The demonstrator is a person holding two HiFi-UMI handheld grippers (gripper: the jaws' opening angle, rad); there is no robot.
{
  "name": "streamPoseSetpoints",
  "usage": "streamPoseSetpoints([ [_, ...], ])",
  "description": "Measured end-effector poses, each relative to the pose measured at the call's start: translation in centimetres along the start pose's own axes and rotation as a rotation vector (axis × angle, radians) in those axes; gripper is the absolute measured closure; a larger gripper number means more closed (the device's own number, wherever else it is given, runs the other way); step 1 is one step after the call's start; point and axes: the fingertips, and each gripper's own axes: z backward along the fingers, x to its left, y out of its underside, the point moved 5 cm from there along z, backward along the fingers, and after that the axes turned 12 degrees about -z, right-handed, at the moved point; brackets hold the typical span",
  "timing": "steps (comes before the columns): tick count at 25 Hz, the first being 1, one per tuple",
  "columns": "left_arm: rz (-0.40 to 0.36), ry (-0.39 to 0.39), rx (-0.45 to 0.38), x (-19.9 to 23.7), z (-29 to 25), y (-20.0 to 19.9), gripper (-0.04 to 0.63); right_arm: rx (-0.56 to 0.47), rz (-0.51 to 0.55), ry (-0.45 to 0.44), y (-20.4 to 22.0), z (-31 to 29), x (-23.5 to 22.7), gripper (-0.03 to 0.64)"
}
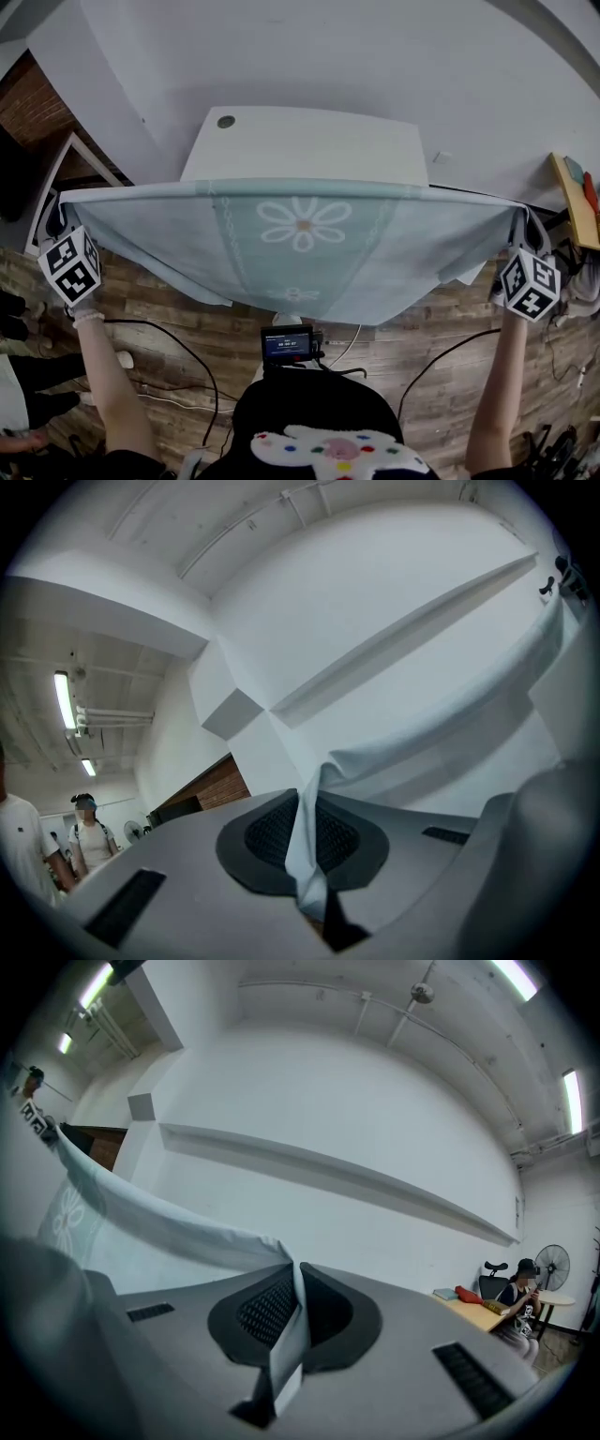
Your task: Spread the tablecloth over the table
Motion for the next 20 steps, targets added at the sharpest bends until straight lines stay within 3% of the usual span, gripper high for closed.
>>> streamPoseSetpoints([
  [13,-0.090,0.149,0.012,-8.2,-13.8,-2.5,0.581,0.155,0.048,0.110,2.7,-10.8,0.9,0.585],
  [20,-0.144,0.252,0.031,-14.3,-22.0,-4.7,0.581,0.255,0.023,0.141,4.4,-18.5,0.4,0.586],
])
